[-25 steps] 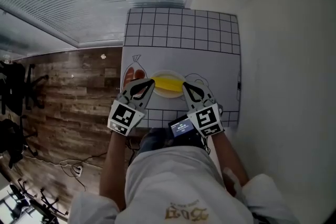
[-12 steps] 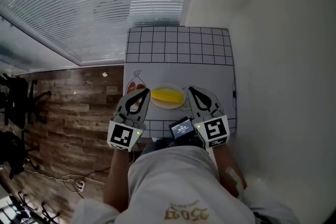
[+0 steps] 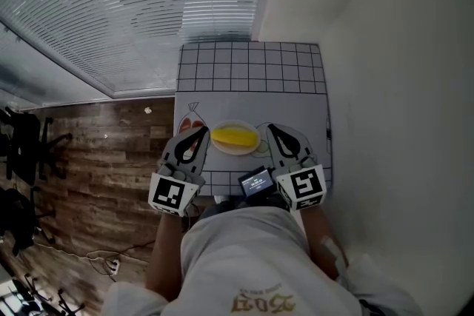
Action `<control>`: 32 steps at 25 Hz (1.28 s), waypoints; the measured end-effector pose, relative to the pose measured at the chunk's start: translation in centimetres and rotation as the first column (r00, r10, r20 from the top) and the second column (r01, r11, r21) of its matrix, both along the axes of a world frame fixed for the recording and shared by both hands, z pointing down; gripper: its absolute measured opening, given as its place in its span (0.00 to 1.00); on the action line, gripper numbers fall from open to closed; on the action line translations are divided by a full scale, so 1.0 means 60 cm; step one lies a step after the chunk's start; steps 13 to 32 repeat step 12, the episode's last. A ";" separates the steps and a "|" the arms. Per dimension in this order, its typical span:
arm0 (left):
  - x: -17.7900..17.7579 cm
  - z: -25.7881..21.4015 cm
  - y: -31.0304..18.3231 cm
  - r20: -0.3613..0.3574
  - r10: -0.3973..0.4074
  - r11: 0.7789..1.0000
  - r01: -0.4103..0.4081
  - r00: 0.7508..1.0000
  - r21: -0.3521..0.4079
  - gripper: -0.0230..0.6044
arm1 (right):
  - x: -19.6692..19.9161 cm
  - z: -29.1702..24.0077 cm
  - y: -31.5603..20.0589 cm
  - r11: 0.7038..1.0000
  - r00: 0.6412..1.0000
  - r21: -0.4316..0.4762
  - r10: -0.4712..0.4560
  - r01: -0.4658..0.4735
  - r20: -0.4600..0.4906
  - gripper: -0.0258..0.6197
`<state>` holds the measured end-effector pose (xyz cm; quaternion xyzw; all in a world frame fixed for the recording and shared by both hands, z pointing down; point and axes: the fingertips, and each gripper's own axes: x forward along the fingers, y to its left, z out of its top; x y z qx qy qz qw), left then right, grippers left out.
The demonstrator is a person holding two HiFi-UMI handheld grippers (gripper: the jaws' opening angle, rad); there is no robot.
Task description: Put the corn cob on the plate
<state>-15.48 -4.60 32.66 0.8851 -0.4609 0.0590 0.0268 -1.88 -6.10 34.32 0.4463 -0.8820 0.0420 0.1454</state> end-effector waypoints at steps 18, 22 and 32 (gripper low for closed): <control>0.009 0.000 0.002 0.025 -0.007 1.000 0.007 1.000 0.017 0.05 | 0.015 -0.006 0.003 1.000 0.998 -0.002 -0.008 0.008 0.056 0.05; 0.009 0.000 0.002 0.025 -0.007 1.000 0.007 1.000 0.017 0.05 | 0.015 -0.006 0.003 1.000 0.998 -0.002 -0.008 0.008 0.056 0.05; 0.009 0.000 0.002 0.025 -0.007 1.000 0.007 1.000 0.017 0.05 | 0.015 -0.006 0.003 1.000 0.998 -0.002 -0.008 0.008 0.056 0.05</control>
